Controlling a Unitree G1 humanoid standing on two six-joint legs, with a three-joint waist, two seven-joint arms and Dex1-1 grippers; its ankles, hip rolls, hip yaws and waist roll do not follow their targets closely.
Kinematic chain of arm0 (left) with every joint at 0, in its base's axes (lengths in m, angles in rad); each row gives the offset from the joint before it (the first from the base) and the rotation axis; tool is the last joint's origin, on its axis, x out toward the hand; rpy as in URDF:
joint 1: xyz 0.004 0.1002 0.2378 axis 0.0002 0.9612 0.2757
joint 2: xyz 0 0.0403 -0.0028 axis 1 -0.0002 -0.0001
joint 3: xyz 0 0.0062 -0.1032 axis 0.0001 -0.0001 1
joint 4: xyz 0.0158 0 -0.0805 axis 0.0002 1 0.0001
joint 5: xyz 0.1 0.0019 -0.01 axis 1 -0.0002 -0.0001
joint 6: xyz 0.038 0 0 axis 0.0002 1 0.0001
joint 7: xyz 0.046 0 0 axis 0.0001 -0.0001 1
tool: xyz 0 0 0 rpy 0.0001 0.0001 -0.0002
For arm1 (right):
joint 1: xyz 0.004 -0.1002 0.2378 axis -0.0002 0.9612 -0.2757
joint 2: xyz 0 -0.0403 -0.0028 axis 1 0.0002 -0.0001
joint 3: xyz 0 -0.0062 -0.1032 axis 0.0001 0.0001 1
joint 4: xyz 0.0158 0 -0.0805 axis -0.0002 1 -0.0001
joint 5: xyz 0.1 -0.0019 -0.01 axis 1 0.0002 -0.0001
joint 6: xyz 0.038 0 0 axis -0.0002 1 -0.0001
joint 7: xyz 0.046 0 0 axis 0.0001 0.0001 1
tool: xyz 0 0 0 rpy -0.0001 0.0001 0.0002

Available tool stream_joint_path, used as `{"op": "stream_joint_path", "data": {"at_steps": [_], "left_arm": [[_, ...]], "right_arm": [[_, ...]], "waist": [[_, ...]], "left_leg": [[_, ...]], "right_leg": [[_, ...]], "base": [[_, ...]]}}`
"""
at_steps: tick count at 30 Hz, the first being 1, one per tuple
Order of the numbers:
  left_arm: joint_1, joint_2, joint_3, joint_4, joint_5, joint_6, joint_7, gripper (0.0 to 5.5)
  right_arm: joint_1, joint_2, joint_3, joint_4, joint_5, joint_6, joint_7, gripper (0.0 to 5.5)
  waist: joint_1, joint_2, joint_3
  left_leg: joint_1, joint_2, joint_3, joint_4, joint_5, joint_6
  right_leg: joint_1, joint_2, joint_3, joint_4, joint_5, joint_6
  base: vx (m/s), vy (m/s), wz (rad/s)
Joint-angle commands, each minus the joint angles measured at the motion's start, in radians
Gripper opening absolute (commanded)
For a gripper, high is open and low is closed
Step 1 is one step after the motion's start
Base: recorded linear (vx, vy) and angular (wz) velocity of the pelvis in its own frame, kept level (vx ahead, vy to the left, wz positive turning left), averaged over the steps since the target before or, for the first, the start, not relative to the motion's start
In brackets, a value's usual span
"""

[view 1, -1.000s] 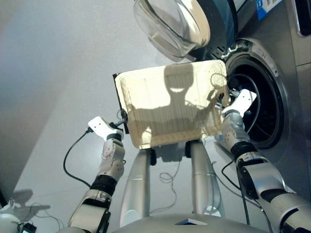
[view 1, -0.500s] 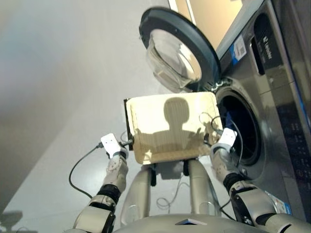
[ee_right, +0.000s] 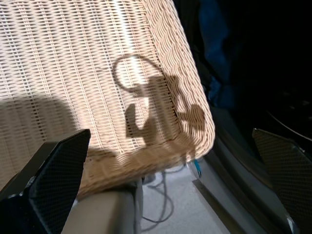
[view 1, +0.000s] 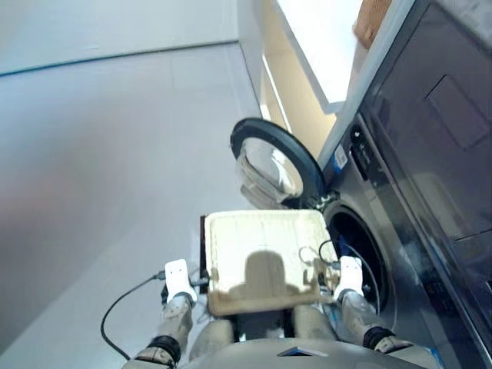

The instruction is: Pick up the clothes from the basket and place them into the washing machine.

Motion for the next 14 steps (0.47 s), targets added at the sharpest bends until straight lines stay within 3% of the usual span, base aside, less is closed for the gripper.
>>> {"op": "stream_joint_path", "data": {"at_steps": [1,4,14], "left_arm": [[-0.036,0.012,0.005,0.008,0.068,-0.010,-0.026,5.50],[-0.025,0.006,-0.002,0.049,0.117,0.003,-0.034,5.50],[-0.009,0.009,0.003,0.071,0.131,0.013,-0.051,5.50]], "right_arm": [[-0.026,0.013,-0.029,0.025,-0.014,0.000,0.010,5.50],[-0.011,0.017,-0.058,0.052,0.004,0.006,0.019,5.50],[-0.008,0.016,-0.034,0.071,-0.038,0.019,0.033,5.50]], "waist": [[-0.003,-0.023,0.018],[-0.006,-0.019,-0.002],[-0.002,-0.019,-0.024]], "left_leg": [[0.058,-0.040,0.044,0.004,-0.048,-0.024],[0.096,-0.044,0.049,0.011,-0.064,-0.017],[0.153,-0.039,0.049,0.014,-0.086,-0.011]], "right_leg": [[0.106,0.008,-0.016,-0.139,0.037,0.079],[0.146,0.008,-0.011,-0.137,0.025,0.079],[0.205,0.010,-0.011,-0.137,0.002,0.075]], "base": [[0.071,0.028,0.016],[0.098,0.040,-0.007],[0.057,0.009,-0.010]]}}
